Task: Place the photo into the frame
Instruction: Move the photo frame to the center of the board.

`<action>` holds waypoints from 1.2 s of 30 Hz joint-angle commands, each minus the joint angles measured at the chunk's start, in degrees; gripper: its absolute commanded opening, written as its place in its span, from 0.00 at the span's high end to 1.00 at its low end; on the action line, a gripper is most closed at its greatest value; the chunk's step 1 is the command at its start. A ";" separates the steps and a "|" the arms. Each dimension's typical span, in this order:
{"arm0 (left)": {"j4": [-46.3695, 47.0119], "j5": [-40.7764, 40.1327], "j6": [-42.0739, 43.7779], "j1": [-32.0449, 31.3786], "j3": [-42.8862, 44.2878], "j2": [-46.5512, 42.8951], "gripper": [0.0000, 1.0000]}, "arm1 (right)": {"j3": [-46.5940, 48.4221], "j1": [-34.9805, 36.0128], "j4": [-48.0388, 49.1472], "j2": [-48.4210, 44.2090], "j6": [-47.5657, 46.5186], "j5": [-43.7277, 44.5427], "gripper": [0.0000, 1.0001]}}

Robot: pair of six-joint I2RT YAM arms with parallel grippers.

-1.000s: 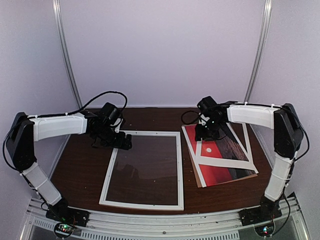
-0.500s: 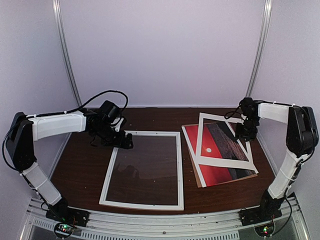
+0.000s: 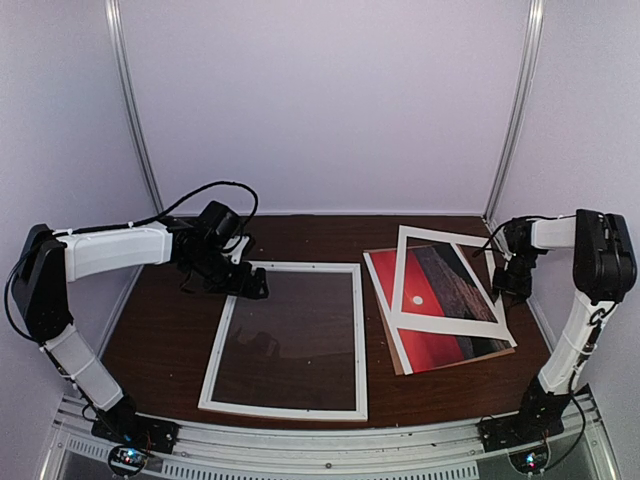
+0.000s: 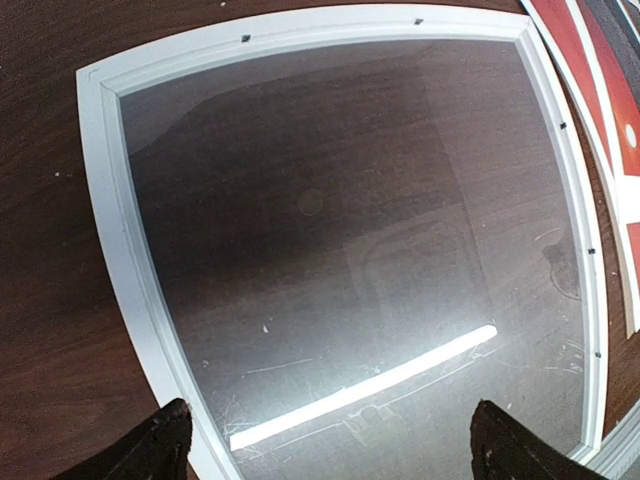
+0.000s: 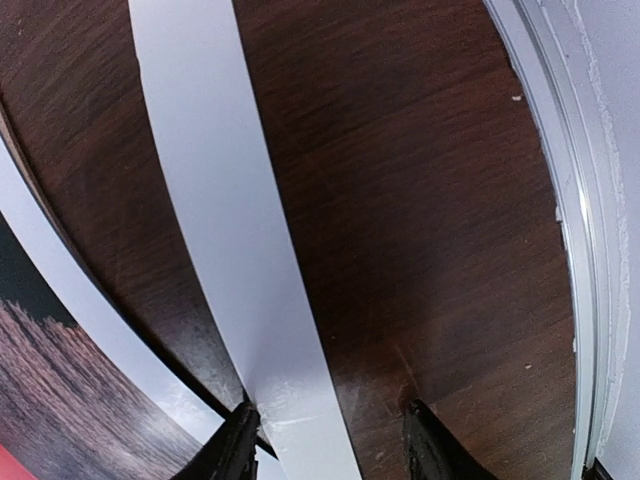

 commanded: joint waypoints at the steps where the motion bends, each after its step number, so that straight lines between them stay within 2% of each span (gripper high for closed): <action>1: 1.30 1.62 0.22 0.45 -0.42 -0.30 0.02 | -0.01 -0.26 1.38 2.19 -1.61 -0.74 0.51; 6: 2.20 1.91 -0.36 0.45 -1.52 -0.45 0.02 | -0.98 -0.53 1.61 1.48 -2.14 -0.73 0.55; 15: 2.39 1.89 -0.72 0.45 -2.50 -1.32 0.02 | -1.55 -0.74 0.27 1.19 -3.21 -0.28 0.79; 27: 2.60 2.00 -0.90 0.45 -2.94 -1.30 0.02 | -3.01 -0.98 0.20 -1.84 -3.35 -2.89 0.96; 32: 3.02 2.43 -1.03 0.49 -2.69 -1.06 0.02 | -5.05 -0.23 0.84 -5.95 -2.76 -7.99 0.95; 36: 3.46 3.08 -1.19 0.45 -2.35 -0.42 0.02 | -6.69 3.39 2.56 -10.02 -2.64 -10.95 0.82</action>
